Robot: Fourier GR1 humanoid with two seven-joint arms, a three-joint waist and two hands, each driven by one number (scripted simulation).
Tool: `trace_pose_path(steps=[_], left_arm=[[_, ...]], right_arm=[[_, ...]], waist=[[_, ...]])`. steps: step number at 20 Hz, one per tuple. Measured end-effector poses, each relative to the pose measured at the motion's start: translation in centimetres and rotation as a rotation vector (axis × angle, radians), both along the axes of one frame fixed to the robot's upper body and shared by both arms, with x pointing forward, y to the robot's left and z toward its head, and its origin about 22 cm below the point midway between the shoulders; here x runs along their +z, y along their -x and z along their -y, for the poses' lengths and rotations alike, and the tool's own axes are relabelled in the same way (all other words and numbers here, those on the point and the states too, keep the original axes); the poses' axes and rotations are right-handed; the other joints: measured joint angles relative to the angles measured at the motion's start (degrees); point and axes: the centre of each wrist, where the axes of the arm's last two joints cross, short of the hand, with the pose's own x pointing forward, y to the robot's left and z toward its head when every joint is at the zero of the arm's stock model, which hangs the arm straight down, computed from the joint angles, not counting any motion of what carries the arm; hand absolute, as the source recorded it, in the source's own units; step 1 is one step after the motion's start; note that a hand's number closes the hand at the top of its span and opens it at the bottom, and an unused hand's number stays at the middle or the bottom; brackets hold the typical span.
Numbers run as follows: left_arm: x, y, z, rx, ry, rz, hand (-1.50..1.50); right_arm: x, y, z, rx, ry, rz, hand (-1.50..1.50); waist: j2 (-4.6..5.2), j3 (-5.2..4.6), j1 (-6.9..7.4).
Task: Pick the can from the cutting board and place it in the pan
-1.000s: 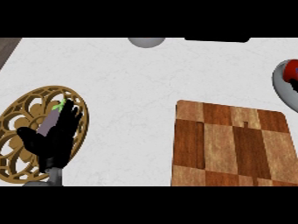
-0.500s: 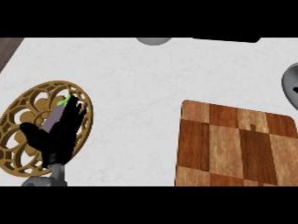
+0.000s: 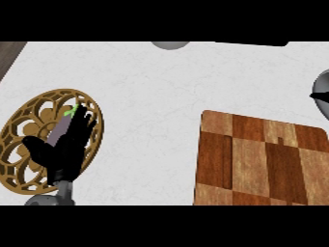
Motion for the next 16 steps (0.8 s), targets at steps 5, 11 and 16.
trace_pose_path(steps=[5,11,16], left_arm=[[-0.1,0.3,-0.2,0.013,0.002,-0.006,0.0],[-0.2,0.7,-0.5,0.03,-0.003,-0.01,0.0],[-0.3,0.9,-0.7,0.044,-0.001,-0.016,0.0]], right_arm=[[0.9,0.2,1.3,0.059,-0.277,0.043,-1.5],[1.9,2.4,4.9,0.134,-0.547,0.035,-1.5],[2.4,4.6,7.5,0.163,-0.667,-0.005,-1.5]], waist=[[-0.15,0.02,-0.82],[-0.34,0.03,-1.94],[-0.56,0.04,-2.73]])
